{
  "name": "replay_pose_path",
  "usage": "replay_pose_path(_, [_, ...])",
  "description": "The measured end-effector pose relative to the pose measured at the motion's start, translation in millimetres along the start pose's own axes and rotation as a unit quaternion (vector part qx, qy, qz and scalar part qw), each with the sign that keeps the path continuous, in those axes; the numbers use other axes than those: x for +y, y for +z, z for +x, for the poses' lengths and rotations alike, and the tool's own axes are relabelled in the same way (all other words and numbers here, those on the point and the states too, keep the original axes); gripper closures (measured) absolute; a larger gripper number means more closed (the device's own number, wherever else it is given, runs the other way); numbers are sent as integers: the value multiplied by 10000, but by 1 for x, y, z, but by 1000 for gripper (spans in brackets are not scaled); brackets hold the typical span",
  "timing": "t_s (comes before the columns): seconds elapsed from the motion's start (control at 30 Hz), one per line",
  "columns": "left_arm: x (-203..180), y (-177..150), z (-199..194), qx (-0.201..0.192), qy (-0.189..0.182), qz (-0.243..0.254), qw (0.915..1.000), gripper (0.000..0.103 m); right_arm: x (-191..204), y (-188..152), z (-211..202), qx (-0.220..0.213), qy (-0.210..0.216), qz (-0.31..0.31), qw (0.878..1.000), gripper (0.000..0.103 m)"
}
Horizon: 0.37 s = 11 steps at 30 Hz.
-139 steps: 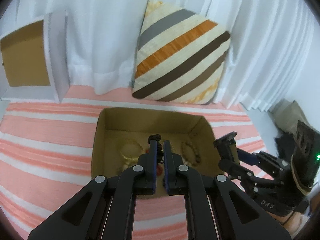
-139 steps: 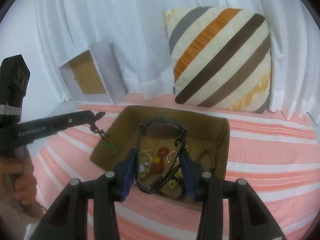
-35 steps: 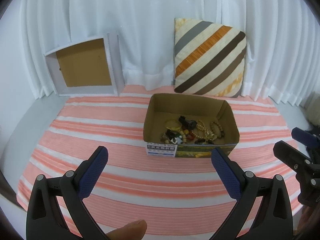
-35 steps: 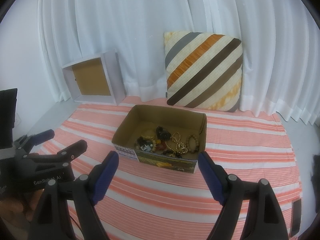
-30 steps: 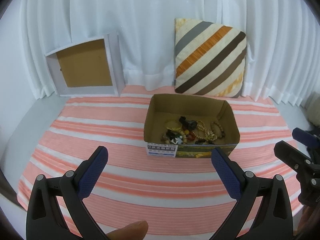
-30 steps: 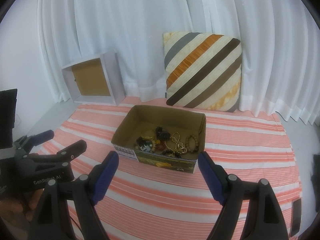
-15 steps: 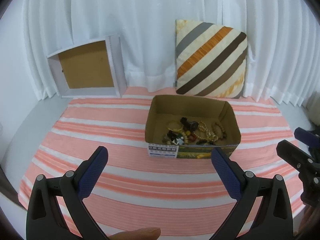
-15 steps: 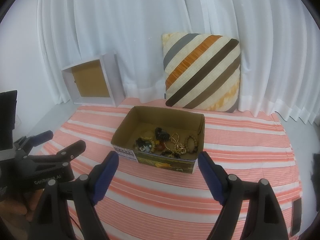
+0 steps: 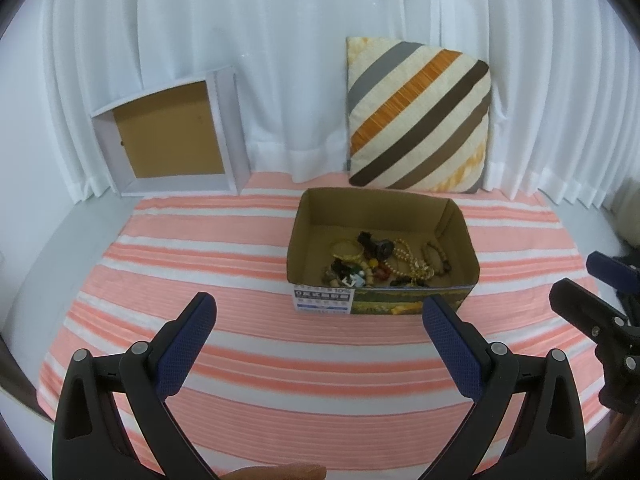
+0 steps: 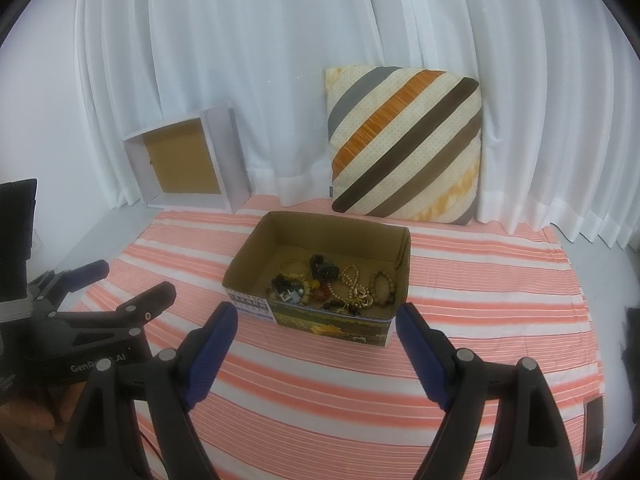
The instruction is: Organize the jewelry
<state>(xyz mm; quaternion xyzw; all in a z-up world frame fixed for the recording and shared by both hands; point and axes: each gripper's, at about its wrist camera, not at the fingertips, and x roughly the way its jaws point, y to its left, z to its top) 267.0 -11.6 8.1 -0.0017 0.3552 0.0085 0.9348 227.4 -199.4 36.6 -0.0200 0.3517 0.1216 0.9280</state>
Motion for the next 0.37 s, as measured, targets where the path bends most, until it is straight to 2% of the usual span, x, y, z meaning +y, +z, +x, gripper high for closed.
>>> replay_pose_path(0.37, [2, -5, 3, 25, -18, -169, 9999, 0, -6, -2, 0, 33, -2, 53, 10000, 20])
